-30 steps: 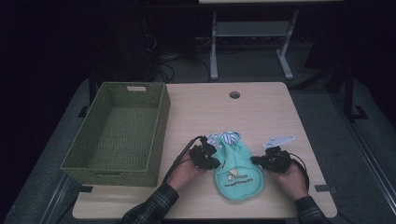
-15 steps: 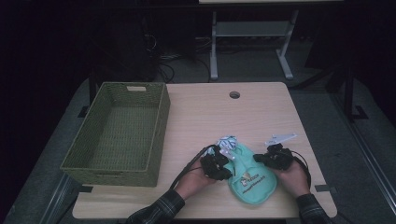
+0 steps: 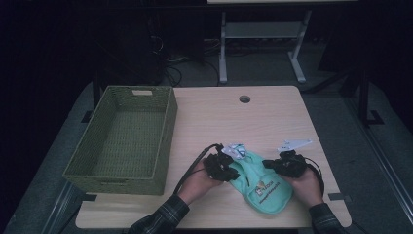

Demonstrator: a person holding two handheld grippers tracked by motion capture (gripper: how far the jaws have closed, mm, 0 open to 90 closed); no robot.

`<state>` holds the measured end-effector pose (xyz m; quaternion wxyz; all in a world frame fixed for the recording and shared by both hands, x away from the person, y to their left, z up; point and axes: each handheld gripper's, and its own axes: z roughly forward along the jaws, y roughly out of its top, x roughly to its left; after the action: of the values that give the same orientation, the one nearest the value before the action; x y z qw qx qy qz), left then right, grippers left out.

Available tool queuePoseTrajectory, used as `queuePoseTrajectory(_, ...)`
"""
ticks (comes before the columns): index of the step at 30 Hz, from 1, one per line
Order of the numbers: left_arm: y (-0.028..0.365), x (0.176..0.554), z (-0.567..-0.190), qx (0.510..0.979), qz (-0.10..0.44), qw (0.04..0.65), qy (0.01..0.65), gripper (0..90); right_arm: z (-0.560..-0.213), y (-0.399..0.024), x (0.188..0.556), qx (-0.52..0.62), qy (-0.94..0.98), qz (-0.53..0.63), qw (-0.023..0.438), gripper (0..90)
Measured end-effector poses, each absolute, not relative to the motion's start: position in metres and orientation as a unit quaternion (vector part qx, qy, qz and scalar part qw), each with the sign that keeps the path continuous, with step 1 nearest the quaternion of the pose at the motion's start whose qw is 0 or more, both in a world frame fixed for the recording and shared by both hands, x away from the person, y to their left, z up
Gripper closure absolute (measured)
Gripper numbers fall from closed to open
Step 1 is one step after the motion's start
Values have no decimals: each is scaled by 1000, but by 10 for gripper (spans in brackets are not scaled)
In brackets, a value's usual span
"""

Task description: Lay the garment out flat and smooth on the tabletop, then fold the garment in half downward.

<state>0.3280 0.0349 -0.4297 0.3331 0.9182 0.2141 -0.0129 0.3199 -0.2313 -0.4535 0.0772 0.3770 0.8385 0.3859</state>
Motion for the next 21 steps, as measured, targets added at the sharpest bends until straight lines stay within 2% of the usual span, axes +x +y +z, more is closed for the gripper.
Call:
queuePoseTrajectory(10,67,361,-414,895,23,353,272,708,-447,-211,314,340,841,416,69,900)
queuePoseTrajectory(21,68,387,-418,885,40,352,303,589,-459,-188,317,327,859,390,49,900)
